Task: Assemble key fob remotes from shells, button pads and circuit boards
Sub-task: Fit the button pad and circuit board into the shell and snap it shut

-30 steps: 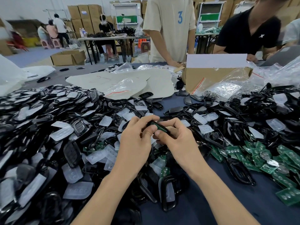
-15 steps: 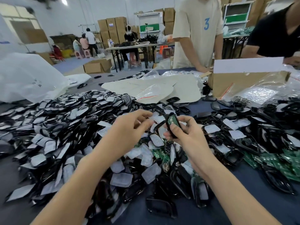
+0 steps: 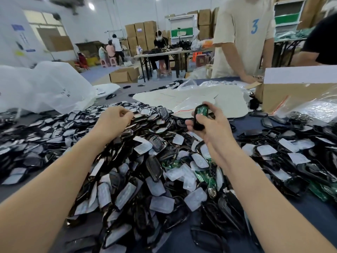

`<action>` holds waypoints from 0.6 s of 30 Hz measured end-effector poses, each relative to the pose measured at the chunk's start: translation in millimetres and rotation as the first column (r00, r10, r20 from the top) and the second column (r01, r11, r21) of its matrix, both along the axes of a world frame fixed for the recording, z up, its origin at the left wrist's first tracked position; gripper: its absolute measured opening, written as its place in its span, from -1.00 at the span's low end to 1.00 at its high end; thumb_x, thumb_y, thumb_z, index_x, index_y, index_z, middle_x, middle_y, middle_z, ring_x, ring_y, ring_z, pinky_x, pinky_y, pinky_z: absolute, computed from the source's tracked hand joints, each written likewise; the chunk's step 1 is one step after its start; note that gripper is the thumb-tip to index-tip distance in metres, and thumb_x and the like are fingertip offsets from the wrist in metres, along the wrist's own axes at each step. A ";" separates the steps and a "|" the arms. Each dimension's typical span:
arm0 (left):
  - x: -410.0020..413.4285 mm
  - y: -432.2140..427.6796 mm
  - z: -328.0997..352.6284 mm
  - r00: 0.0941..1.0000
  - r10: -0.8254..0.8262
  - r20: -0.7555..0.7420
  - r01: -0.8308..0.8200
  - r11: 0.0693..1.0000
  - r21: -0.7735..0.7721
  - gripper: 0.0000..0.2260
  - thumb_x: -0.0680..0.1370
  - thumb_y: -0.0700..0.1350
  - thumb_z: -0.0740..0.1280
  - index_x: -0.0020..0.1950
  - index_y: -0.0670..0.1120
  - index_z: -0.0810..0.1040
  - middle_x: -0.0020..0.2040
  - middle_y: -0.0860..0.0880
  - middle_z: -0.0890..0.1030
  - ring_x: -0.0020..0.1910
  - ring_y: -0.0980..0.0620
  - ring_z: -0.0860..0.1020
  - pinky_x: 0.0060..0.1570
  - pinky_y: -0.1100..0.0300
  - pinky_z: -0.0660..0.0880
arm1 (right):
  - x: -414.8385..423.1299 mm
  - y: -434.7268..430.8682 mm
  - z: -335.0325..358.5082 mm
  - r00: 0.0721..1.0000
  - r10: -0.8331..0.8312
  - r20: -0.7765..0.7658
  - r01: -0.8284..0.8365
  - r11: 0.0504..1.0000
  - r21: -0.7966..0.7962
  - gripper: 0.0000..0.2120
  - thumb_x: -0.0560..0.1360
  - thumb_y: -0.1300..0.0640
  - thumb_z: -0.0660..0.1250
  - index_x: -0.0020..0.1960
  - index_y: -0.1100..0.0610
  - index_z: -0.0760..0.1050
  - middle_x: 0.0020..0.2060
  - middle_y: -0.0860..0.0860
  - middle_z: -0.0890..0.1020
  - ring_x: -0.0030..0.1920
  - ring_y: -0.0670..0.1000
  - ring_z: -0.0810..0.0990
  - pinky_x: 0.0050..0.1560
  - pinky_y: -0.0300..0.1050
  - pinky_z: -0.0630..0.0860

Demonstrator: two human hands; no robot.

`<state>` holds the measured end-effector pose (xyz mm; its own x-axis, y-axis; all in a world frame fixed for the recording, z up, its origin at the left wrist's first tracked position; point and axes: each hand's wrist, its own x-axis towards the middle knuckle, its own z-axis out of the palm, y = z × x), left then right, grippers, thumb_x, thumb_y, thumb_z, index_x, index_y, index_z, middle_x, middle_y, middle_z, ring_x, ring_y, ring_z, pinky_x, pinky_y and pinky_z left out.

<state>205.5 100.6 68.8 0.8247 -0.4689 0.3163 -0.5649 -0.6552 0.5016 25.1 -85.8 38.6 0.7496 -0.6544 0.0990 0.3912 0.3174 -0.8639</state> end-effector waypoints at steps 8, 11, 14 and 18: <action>47.5 -55.4 -1.5 0.987 0.151 -0.048 -0.143 0.979 0.144 -0.59 0.64 -0.02 0.21 -0.34 -0.23 0.41 -0.33 -0.30 0.48 -0.30 -0.20 0.47 -0.22 0.04 0.39 | 16.7 -19.7 -1.9 0.998 -0.057 0.000 0.057 0.998 0.014 -0.68 0.64 0.40 0.19 0.13 -0.02 0.42 0.04 0.21 0.58 -0.29 0.03 0.71 -0.23 -0.16 0.67; 66.6 -74.8 -5.2 0.979 0.197 -0.055 -0.179 0.953 0.244 -0.55 0.65 0.08 0.23 -0.31 -0.21 0.39 -0.28 -0.21 0.50 -0.31 -0.14 0.46 -0.21 0.08 0.37 | 20.5 -23.7 -7.9 0.998 -0.053 -0.026 0.054 0.999 0.007 -0.68 0.64 0.39 0.20 0.13 -0.04 0.43 0.11 0.24 0.60 -0.27 0.03 0.72 -0.16 -0.13 0.69; 77.8 -87.9 -7.0 0.979 0.204 -0.029 -0.181 0.919 0.350 -0.54 0.62 0.11 0.28 -0.29 -0.22 0.36 -0.35 -0.10 0.44 -0.37 -0.04 0.40 -0.30 0.10 0.30 | 21.0 -29.4 -11.4 0.998 -0.063 -0.025 0.063 0.998 0.018 -0.67 0.64 0.38 0.20 0.13 -0.05 0.44 0.09 0.21 0.60 -0.25 0.03 0.72 -0.10 -0.09 0.70; 84.7 -94.2 -6.6 0.986 0.155 -0.068 -0.117 0.914 0.389 -0.72 0.59 0.00 0.35 -0.13 -0.21 0.47 -0.24 -0.15 0.52 -0.32 -0.09 0.45 -0.34 0.12 0.33 | 21.5 -34.0 -15.9 0.997 -0.067 -0.029 0.068 0.997 0.042 -0.68 0.64 0.38 0.21 0.17 -0.03 0.44 0.04 0.19 0.61 -0.21 0.05 0.73 -0.09 -0.07 0.70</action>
